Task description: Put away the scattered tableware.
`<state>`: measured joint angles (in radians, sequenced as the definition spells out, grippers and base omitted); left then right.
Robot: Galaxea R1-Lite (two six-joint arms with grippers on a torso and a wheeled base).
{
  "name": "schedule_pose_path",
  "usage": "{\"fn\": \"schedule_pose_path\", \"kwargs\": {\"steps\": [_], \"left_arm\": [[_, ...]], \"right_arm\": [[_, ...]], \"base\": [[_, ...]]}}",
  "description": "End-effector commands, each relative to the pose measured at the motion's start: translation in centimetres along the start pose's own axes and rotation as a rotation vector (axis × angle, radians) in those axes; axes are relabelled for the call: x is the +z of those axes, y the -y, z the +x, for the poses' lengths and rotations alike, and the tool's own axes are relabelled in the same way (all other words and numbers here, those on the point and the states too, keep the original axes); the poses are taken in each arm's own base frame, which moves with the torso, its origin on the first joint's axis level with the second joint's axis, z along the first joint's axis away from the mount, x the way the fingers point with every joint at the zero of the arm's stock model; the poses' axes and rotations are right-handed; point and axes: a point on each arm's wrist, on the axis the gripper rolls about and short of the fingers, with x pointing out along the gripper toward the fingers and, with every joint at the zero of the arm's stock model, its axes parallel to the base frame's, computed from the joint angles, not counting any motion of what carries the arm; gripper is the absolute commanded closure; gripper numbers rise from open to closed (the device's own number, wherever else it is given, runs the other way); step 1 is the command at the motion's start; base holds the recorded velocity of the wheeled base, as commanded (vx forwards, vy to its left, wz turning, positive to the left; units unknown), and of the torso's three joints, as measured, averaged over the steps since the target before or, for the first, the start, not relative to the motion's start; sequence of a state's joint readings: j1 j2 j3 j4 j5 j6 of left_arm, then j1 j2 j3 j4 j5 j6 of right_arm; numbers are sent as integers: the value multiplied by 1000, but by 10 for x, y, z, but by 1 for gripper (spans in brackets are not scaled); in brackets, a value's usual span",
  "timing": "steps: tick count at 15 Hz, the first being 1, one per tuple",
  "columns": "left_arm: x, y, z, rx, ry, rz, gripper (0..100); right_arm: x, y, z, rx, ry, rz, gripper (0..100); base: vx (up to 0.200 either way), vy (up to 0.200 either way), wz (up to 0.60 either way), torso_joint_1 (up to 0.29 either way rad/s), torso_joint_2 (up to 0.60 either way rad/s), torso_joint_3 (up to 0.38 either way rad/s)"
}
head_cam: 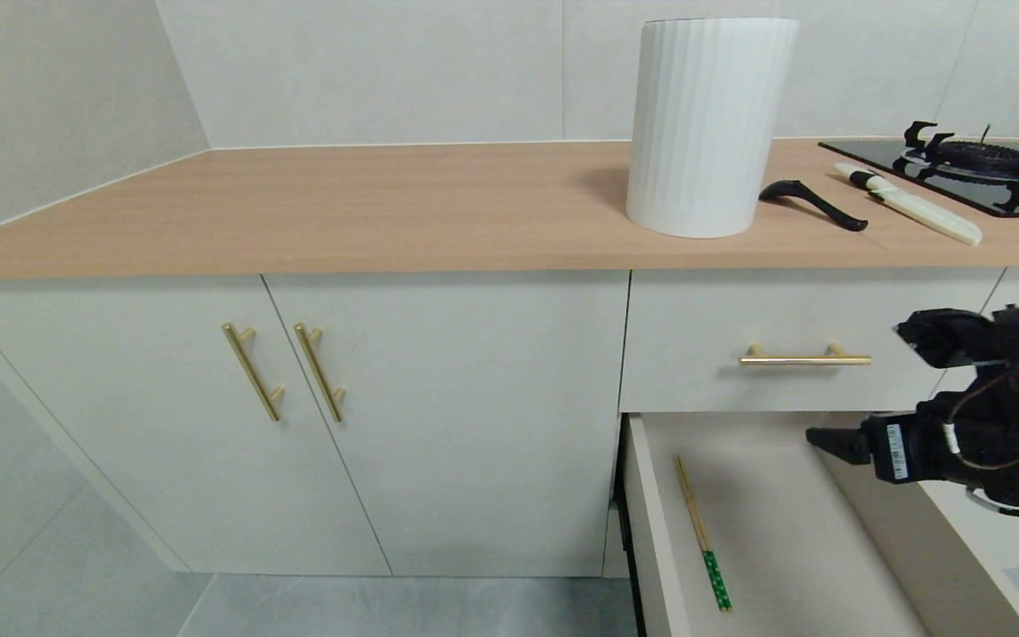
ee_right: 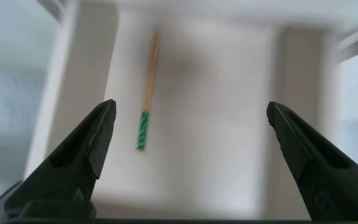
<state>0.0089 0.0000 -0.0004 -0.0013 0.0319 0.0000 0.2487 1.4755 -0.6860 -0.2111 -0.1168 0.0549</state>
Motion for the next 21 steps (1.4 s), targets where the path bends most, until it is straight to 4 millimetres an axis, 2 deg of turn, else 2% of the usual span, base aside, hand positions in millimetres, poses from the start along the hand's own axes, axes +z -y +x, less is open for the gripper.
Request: {"fn": "schedule_pose_path", "kwargs": {"steps": [1, 9, 17, 21], "left_arm": [[0, 0, 0, 1, -2, 0, 0], [0, 0, 0, 1, -2, 0, 0], [0, 0, 0, 1, -2, 0, 0], [0, 0, 0, 1, -2, 0, 0]], "right_arm": [[7, 7, -28, -9, 92, 14, 0], [10, 8, -41, 1, 138, -4, 0], [13, 8, -39, 5, 142, -13, 0], [20, 5, -25, 40, 144, -37, 0]], "base": [[0, 0, 0, 90, -129, -290], [0, 0, 0, 146, -482, -307], [0, 0, 0, 192, -478, -289], [0, 0, 0, 189, -439, -248]]}}
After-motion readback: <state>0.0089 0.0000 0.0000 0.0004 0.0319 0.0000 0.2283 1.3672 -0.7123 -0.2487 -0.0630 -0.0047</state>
